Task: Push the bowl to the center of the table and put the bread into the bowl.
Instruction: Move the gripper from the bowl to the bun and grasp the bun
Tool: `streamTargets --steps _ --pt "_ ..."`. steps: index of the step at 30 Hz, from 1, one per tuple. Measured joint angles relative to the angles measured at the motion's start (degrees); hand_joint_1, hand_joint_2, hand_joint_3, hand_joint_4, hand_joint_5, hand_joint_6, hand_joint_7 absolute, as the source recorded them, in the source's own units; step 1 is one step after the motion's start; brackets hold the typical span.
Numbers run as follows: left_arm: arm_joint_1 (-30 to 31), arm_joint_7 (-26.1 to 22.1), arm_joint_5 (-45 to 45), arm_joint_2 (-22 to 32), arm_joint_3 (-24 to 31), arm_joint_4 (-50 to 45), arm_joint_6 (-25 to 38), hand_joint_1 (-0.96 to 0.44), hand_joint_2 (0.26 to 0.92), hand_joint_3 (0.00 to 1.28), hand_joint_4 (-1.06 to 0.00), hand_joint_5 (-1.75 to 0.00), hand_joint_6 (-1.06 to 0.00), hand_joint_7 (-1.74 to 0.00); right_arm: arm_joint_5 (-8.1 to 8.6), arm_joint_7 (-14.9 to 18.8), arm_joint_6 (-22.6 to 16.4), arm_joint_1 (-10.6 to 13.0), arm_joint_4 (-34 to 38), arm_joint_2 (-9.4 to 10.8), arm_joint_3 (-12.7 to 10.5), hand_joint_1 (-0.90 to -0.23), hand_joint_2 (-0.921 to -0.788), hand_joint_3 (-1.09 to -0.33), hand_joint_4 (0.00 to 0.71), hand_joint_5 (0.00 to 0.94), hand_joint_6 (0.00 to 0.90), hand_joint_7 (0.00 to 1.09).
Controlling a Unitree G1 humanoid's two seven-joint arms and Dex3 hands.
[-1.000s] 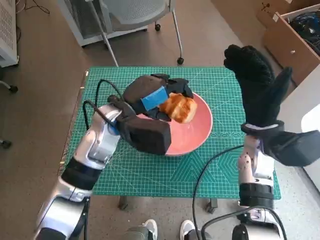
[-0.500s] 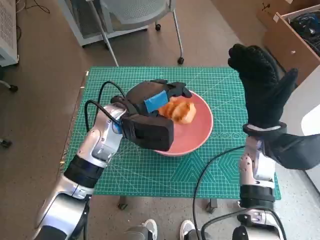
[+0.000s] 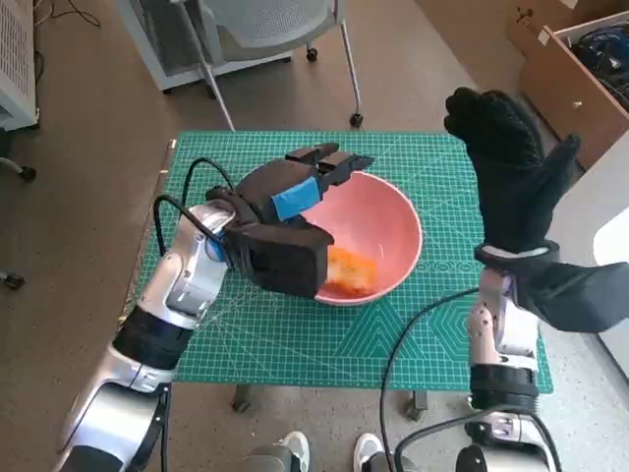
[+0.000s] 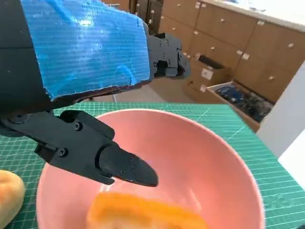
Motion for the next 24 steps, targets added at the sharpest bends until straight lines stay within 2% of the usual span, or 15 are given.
streamTargets --steps 6,13,24 --pt "1.8 -2.3 -3.6 3.4 3.8 -4.3 0.0 -0.62 0.906 0.0 0.0 0.0 -0.13 -0.2 0.16 0.5 0.0 0.0 0.2 0.0 0.0 -0.534 -0.921 -0.588 0.33 0.002 0.196 0.44" --pt "4.5 -2.4 -4.5 8.9 8.8 -9.3 0.2 -0.56 0.884 0.0 -0.01 0.0 -0.19 -0.14 0.42 1.2 0.0 -0.1 1.0 0.0 0.0 -0.538 -0.921 -0.586 0.33 0.001 0.197 0.43" --pt "7.5 -2.4 -3.9 14.2 14.9 -16.6 7.8 -0.42 0.815 0.0 -0.03 -0.01 -0.22 -0.1 0.57 1.9 0.1 -0.5 2.0 0.0 -0.2 -0.533 -0.921 -0.584 0.33 0.001 0.199 0.43"
